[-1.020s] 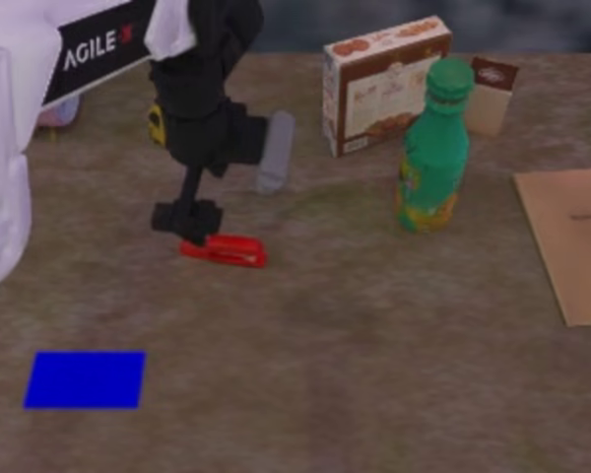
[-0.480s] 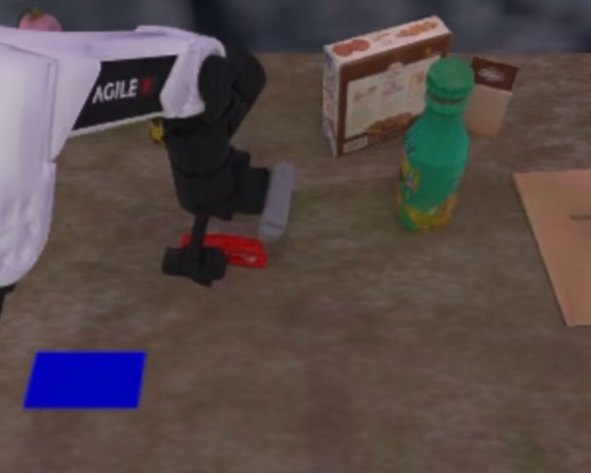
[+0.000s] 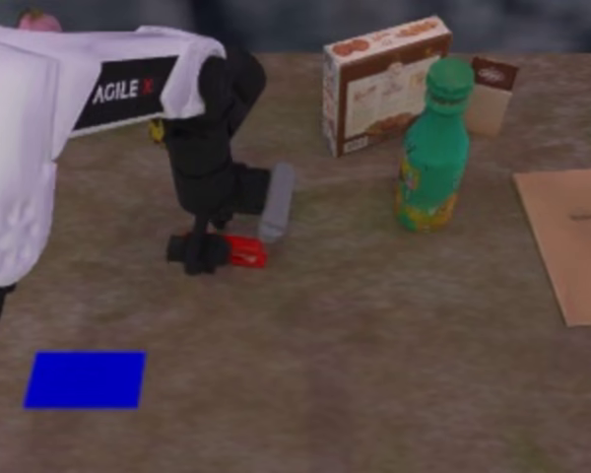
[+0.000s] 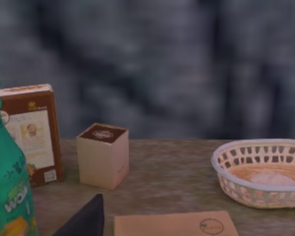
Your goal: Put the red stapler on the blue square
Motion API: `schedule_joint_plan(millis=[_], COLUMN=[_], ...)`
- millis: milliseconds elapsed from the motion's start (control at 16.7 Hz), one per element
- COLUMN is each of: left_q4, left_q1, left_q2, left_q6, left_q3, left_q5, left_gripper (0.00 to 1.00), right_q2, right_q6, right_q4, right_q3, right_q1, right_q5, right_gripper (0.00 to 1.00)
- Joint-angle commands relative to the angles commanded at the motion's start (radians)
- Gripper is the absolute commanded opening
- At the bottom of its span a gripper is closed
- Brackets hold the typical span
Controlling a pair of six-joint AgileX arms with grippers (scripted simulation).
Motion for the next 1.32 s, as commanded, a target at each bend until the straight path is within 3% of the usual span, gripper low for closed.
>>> schedule_joint_plan(millis=[360, 960, 1320], left_q4=[0.0, -0.003, -0.209], left_q1=[0.0, 0.001, 0.013], left_q2=[0.0, -0.002, -0.049], left_q6=[0.0, 0.001, 0.001], left_q3=[0.0, 0.003, 0.154], left_q5=[0.0, 0.0, -0.004], left_gripper=[0.02, 0.0, 0.0], right_q2=[0.0, 0.0, 0.0], right_q6=[0.0, 0.0, 0.0], right_q4=[0.0, 0.0, 0.0], right_q3=[0.0, 0.0, 0.0], right_q1=[0.0, 0.0, 0.0], right_q5=[0.0, 0.0, 0.0], right_gripper=[1.0, 1.0, 1.0])
